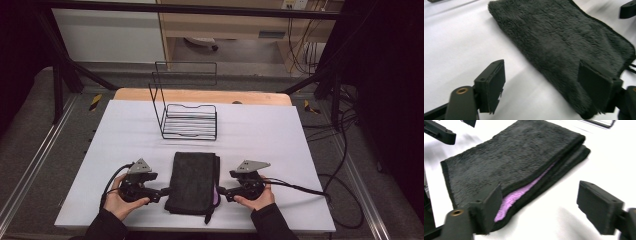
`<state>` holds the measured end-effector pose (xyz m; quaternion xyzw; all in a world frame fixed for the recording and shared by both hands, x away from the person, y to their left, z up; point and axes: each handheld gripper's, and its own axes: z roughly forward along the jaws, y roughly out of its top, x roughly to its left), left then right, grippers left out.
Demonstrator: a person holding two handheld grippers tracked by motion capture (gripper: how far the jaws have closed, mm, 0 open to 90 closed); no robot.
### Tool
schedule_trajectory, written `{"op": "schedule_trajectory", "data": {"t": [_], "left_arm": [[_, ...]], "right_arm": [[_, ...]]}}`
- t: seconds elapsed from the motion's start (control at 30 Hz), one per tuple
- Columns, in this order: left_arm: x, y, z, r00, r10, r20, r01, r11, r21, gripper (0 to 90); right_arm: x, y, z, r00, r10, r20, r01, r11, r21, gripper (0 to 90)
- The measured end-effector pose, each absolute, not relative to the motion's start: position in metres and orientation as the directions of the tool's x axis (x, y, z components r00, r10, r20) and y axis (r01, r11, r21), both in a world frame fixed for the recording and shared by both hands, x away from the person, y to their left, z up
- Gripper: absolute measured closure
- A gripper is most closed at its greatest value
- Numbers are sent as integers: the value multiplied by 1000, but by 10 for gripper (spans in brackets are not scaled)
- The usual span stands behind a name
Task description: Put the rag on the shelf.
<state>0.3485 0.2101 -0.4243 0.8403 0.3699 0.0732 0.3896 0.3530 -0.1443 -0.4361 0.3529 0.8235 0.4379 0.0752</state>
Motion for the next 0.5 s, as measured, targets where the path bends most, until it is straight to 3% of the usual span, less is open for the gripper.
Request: {"op": "schedule_trajectory", "data": {"t": [0.17, 0.5], "left_arm": [[361, 210, -419, 715, 680, -162, 561, -420, 713, 136], [396, 204, -406, 669, 732, -133, 576, -396, 715, 111]], "right_arm": [[360, -152, -434, -713, 672, 200, 539, 344, 769, 98], [361, -156, -434, -698, 695, 170, 530, 343, 776, 38]]}}
